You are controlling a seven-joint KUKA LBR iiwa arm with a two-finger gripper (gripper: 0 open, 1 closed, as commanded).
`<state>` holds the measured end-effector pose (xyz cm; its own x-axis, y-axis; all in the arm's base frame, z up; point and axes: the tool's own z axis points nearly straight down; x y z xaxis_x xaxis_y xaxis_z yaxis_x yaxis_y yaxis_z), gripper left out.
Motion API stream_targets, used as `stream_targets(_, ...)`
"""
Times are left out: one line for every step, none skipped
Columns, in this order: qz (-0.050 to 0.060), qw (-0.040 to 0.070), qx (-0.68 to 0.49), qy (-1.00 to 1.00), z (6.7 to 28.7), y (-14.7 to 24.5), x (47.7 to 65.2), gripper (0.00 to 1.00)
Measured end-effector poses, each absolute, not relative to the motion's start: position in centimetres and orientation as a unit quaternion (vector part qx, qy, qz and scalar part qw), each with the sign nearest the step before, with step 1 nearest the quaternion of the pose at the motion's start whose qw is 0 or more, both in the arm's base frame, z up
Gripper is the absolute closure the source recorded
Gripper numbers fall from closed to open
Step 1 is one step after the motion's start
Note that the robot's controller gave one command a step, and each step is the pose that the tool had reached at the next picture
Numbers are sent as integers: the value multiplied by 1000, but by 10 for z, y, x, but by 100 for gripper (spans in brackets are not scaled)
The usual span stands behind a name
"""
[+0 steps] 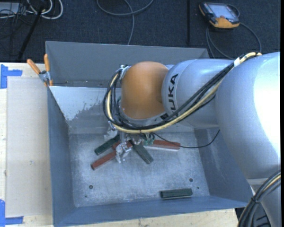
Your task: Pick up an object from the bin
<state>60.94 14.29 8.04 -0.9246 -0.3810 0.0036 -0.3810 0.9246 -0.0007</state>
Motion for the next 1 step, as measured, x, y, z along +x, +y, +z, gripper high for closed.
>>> stream_targets(1,2,194,-981,80,143,609,100)
